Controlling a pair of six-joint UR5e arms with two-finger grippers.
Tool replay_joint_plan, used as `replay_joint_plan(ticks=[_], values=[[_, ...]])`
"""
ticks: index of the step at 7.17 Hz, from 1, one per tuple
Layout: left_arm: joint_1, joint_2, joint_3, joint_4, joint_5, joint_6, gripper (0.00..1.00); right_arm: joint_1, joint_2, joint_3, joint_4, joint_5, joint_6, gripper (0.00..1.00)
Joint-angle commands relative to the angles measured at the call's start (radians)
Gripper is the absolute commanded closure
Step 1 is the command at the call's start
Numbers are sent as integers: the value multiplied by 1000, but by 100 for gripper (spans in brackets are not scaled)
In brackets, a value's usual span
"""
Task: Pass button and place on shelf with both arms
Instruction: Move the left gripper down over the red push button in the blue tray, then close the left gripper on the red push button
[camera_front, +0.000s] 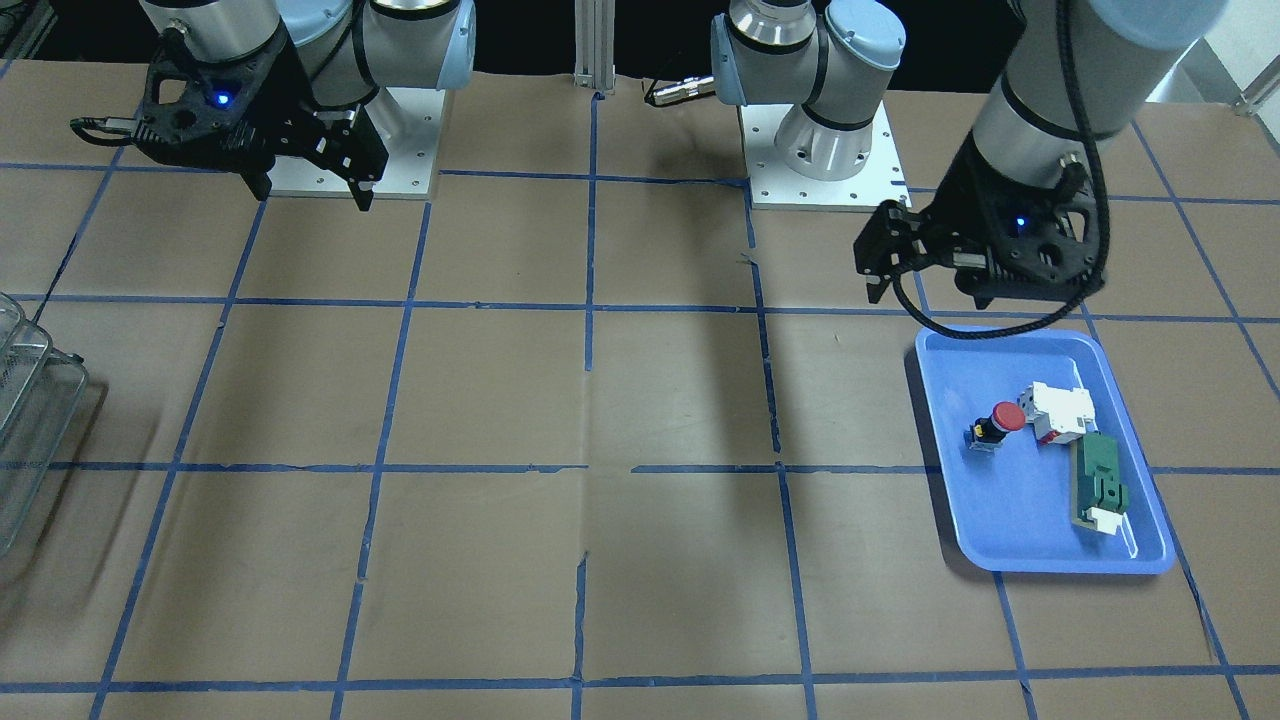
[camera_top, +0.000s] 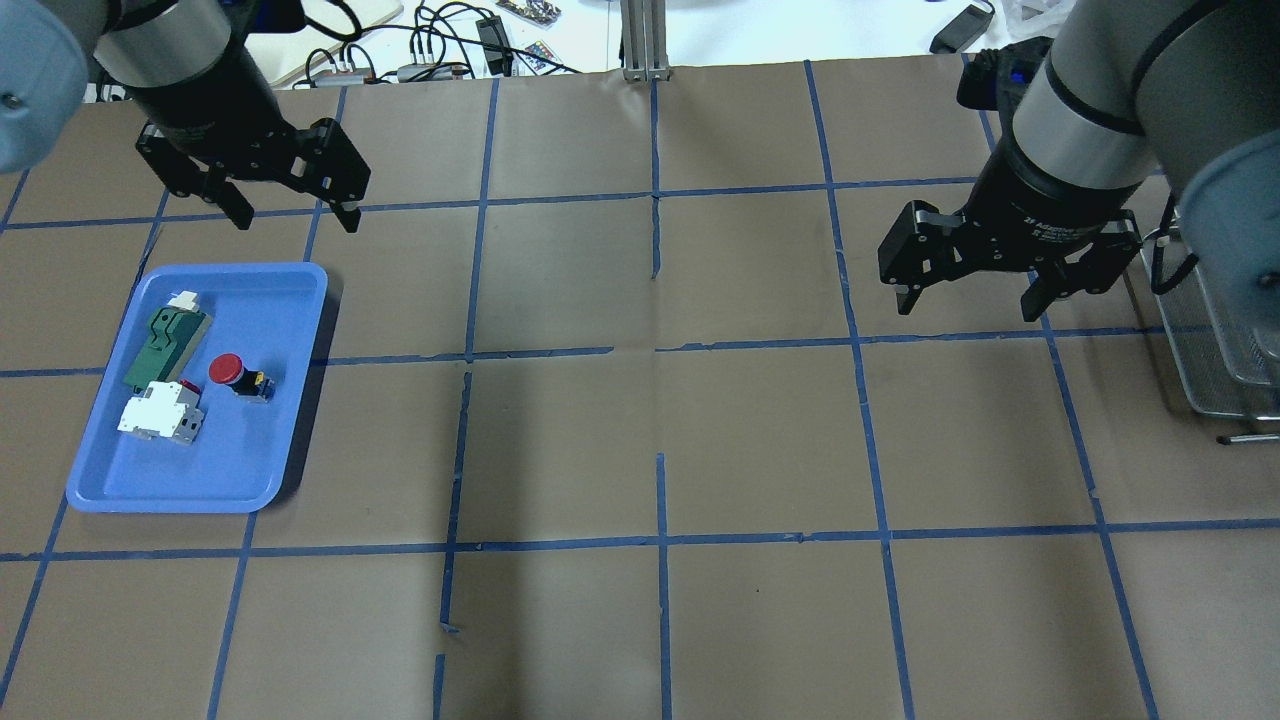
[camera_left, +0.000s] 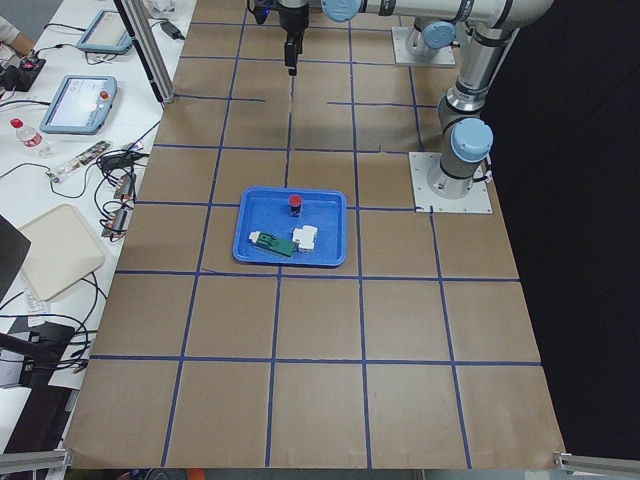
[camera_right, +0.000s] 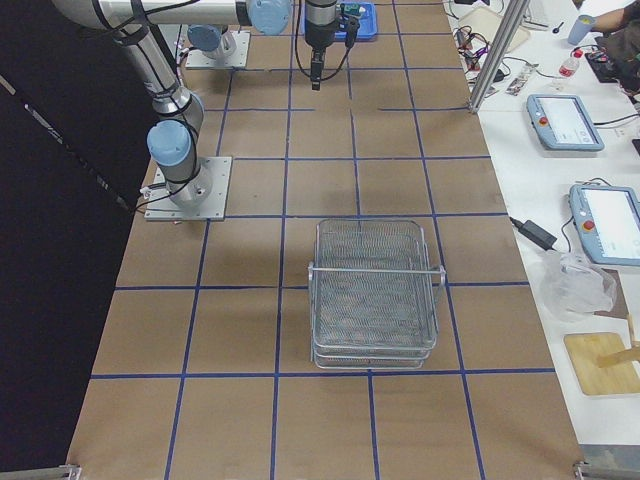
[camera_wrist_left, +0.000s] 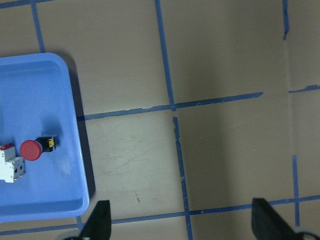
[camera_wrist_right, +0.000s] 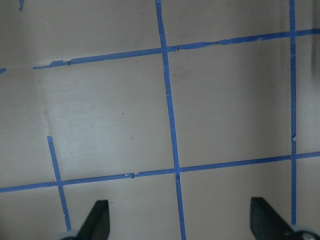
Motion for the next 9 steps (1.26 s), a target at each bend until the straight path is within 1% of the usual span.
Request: replay_joint_plan(ticks=[1,2,3,4,6,7,8,9], values=[[116,-50,-116,150,7,76,0,0,-1,6,0,-4,-1,0],[191,-77,-208,283,7,239,0,0,-1,7,-5,2,5,0],[287,-105,-275,367,-2,327,0,0,-1,7,-3,-1,5,0],[343,-145,-313,446,4,383,0,0,-1,9,-2,-4,5,0],[353,-212,-324,470,6,382,0,0,1,10,-3,4,-4,0],[353,-235,-339,513,6,381,0,0,1,12,0,5,-4,0],[353,-243,-346,513,6,379,0,0,1,12,1,7,-4,0],[353,-248,-347,513,4,376,11,0,1,12,4,2,-4,0]])
